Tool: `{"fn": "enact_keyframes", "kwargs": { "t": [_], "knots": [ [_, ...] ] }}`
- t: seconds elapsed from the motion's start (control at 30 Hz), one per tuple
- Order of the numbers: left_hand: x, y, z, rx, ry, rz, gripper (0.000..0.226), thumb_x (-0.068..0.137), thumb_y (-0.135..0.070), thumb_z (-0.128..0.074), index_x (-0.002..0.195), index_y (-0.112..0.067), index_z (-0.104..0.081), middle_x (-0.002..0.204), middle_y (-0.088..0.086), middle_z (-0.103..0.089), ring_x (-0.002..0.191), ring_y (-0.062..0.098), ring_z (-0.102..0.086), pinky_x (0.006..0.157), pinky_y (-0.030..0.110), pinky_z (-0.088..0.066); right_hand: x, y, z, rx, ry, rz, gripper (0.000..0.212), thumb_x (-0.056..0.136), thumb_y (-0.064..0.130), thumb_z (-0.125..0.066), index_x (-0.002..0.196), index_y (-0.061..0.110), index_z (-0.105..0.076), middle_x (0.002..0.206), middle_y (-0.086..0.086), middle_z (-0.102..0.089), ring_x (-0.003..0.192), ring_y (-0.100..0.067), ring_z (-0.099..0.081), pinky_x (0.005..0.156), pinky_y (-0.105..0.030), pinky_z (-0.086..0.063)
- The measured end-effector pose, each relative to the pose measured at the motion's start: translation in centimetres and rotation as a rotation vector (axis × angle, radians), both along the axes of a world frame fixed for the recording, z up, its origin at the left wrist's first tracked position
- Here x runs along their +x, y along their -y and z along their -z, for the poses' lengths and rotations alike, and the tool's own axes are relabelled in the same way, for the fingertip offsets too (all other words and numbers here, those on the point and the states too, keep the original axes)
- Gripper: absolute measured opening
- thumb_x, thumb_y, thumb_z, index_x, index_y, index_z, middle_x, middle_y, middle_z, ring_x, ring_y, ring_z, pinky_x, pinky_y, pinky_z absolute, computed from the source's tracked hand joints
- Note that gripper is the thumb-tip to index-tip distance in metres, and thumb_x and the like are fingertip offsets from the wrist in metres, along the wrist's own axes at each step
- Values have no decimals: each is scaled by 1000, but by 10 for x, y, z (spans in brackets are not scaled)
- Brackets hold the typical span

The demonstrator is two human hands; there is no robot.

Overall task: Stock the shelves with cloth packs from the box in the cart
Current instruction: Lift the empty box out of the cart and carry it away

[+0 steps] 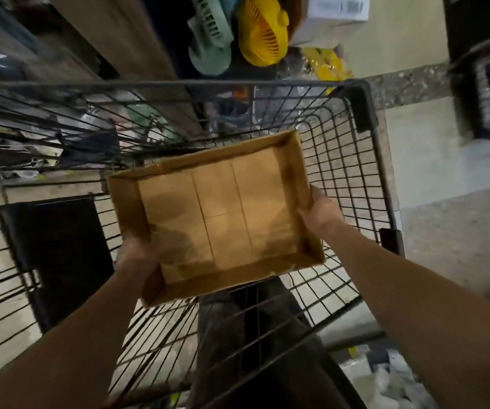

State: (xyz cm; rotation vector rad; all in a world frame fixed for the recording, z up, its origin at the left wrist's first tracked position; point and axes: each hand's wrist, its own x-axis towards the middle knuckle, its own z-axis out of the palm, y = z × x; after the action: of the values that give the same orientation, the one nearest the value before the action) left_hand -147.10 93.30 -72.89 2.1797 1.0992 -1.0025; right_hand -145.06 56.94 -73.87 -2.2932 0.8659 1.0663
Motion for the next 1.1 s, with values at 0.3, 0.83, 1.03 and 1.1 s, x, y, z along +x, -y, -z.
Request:
{"fn": "enact_keyframes", "kwargs": {
  "t": [0.3, 0.83, 1.03, 1.1],
  "knots": [
    [-12, 2, 20, 370, 234, 75, 43, 98, -24, -64, 132, -5, -46, 135, 25, -51, 123, 48, -53, 95, 55, -46, -13, 5, 17, -70, 108, -20, 39, 104, 29, -46, 140, 44, -43, 94, 2, -64, 71, -12, -59, 56, -27, -47],
    [-24, -13, 29, 358, 272, 123, 43, 102, -23, -56, 140, -3, -49, 142, 22, -48, 134, 41, -41, 101, 51, -43, -16, 2, 11, -88, 174, -12, 26, 103, 35, -46, 127, 39, -56, 101, -2, -66, 88, -27, -60, 77, -36, -49],
    [-18, -19, 0, 286, 373, 14, 36, 99, -14, -59, 134, -9, -63, 137, 23, -54, 125, 42, -54, 105, 48, -45, -14, 15, -49, -78, 255, 6, 38, 105, 28, -47, 141, 35, -52, 109, -2, -62, 101, -28, -61, 85, -36, -50],
    [-17, -20, -21, 250, 411, -25, 36, 100, -13, -60, 135, -10, -64, 137, 23, -55, 123, 41, -57, 106, 49, -45, -16, 19, -75, -85, 285, -35, 39, 104, 32, -48, 143, 34, -52, 114, -2, -66, 98, -29, -63, 79, -31, -47]
  ]
}}
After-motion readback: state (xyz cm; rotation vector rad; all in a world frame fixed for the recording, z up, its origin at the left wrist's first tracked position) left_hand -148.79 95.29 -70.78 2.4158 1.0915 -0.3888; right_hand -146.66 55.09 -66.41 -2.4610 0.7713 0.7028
